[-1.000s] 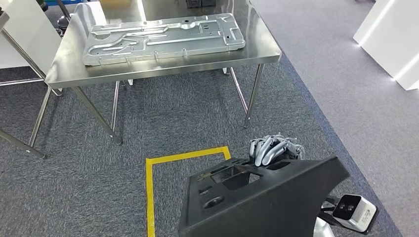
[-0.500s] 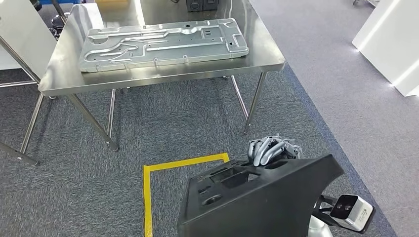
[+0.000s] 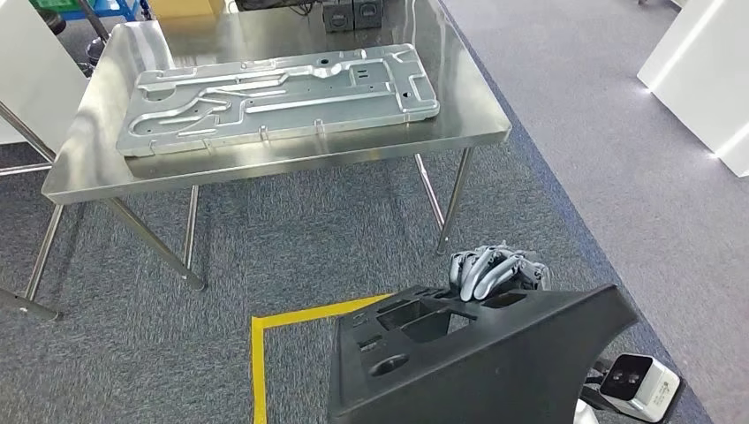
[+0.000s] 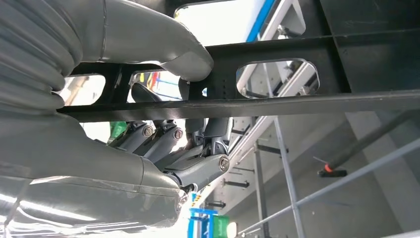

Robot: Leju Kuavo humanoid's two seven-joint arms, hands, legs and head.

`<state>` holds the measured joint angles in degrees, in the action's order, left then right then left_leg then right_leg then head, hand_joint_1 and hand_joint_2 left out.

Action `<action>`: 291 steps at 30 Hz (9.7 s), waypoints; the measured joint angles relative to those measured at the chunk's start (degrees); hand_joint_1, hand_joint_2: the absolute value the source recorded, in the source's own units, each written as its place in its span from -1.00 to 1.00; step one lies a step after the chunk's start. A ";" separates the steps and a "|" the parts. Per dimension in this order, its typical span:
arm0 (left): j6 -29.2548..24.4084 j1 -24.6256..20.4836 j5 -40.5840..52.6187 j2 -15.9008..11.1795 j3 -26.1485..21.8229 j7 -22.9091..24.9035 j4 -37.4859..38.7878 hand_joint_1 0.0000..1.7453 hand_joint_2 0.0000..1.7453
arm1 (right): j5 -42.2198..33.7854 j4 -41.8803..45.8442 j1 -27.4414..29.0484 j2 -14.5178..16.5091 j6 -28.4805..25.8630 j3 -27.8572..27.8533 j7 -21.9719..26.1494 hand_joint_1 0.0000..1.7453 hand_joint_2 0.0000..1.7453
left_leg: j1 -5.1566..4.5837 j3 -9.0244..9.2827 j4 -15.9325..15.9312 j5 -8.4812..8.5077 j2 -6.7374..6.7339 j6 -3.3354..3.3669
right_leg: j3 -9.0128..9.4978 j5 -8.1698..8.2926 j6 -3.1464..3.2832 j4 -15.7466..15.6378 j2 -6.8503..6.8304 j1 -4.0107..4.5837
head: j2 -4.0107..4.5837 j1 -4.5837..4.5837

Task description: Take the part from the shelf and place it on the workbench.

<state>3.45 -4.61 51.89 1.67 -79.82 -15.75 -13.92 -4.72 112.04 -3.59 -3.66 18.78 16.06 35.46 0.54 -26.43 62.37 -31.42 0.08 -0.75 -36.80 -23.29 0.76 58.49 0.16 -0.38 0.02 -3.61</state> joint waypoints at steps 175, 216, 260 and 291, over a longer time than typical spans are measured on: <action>6.08 -3.53 5.85 0.93 8.57 -4.98 1.25 -1.00 -1.00 | 28.29 -89.82 -63.94 9.32 -8.43 -12.87 -11.89 -1.00 -1.00 | 0.18 -8.11 -4.19 7.14 0.49 1.94 | -6.57 -8.50 -2.14 16.94 -0.16 -0.20 | 0.00 0.07; 10.29 0.34 -0.39 1.80 4.05 -10.07 1.33 -1.00 -1.00 | 53.78 -12.50 14.88 3.60 -43.83 -48.19 -3.19 -1.00 -1.00 | -0.81 -12.58 -3.27 9.54 0.00 0.86 | 9.60 -5.77 0.28 -2.98 -0.64 0.59 | 0.00 0.03; 5.70 0.63 3.67 3.23 4.28 -0.13 1.43 -1.00 -1.00 | 66.25 -99.38 -0.24 11.47 -17.14 -91.73 -48.03 -1.00 -1.00 | -0.82 3.07 -8.09 0.09 -0.71 2.01 | 0.56 2.13 -1.13 -1.50 -0.97 0.69 | 0.00 0.08; 5.06 0.51 4.07 4.14 4.24 -2.00 1.53 -1.00 -1.00 | 66.72 -99.38 0.41 8.70 -15.25 -93.11 -44.27 -1.00 -1.00 | -0.65 3.00 -8.53 0.35 -0.76 2.11 | 0.07 2.25 -1.34 -1.59 -0.53 0.54 | 0.00 0.07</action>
<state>8.51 -4.10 55.95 5.81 -75.58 -17.75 -12.39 62.00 12.66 -3.19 5.05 3.52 -77.05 -8.81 -0.11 -23.43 53.84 -31.07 -0.67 1.36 -36.73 -21.05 -0.57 56.90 -0.36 0.16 0.02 -3.55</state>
